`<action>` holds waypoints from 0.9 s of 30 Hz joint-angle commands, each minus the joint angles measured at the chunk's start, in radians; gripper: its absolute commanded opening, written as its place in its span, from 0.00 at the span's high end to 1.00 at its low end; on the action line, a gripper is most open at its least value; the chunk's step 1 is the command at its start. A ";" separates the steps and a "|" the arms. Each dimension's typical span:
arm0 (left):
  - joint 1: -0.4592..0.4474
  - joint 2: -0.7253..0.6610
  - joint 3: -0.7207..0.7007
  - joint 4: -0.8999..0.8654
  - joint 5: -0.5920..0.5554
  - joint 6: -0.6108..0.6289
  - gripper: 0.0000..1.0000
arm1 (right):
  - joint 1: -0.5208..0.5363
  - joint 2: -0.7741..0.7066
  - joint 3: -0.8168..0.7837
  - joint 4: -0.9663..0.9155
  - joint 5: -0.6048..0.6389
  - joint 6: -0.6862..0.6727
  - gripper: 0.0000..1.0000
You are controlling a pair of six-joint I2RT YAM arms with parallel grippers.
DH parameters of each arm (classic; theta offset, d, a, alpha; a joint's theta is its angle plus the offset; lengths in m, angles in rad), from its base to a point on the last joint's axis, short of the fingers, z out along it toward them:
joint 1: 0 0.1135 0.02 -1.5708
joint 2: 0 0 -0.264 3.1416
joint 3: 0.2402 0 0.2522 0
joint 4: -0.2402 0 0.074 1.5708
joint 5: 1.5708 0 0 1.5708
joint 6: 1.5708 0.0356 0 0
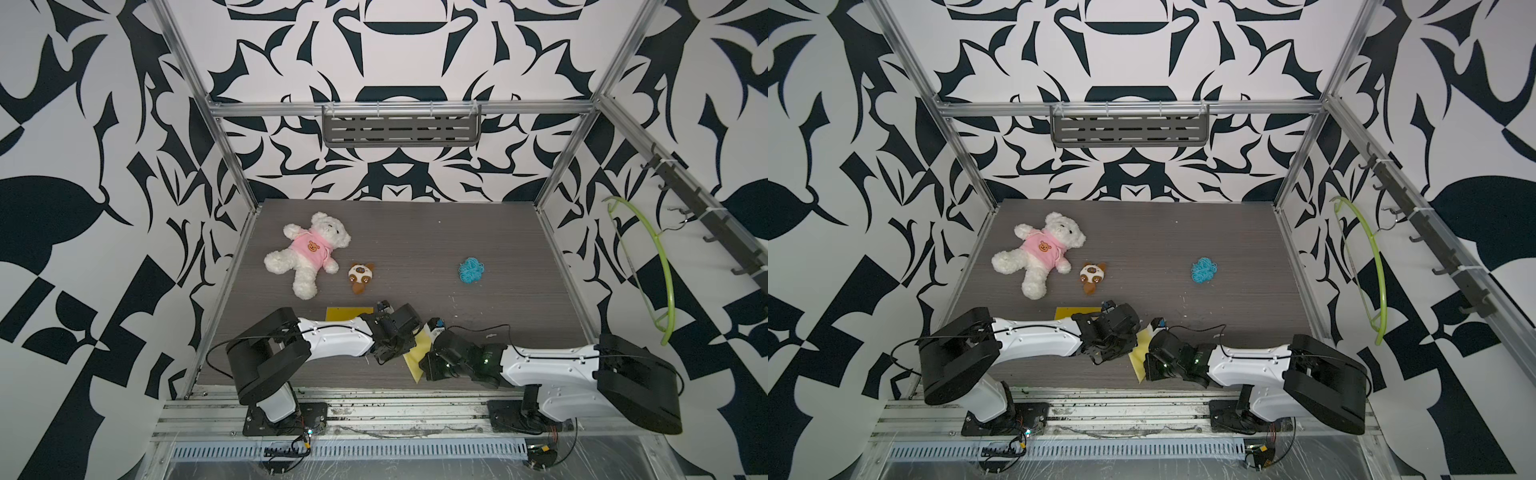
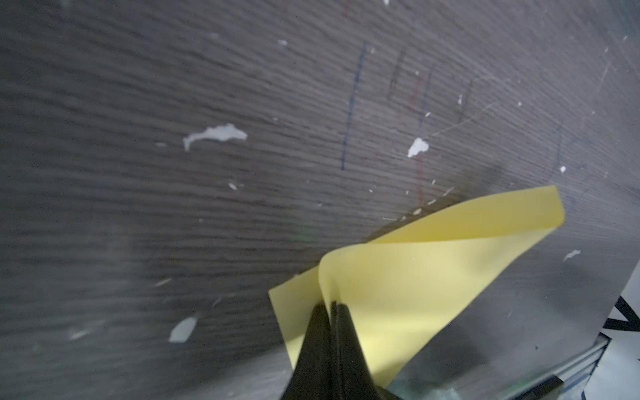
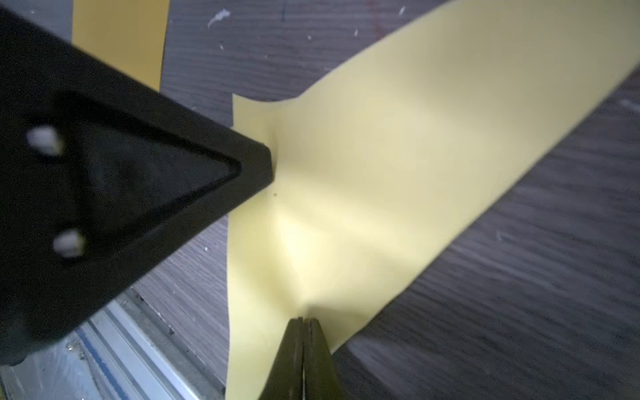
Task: Fold the square paper diagonally
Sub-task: Fold the paper at the center of the board.
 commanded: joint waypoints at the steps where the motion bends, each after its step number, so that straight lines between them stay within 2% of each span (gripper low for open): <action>1: -0.014 0.049 -0.028 -0.100 0.024 0.007 1.00 | 0.006 0.030 -0.022 -0.031 -0.003 0.010 0.91; 8: -0.014 0.048 -0.031 -0.104 0.022 0.005 1.00 | 0.007 -0.050 0.004 -0.117 0.016 0.001 0.91; 14: -0.015 0.048 -0.025 -0.107 0.020 0.008 1.00 | 0.007 -0.148 0.035 -0.141 0.009 -0.003 0.87; 27: -0.015 0.047 -0.019 -0.115 0.017 0.012 1.00 | 0.071 -0.048 0.067 -0.104 -0.034 0.002 0.87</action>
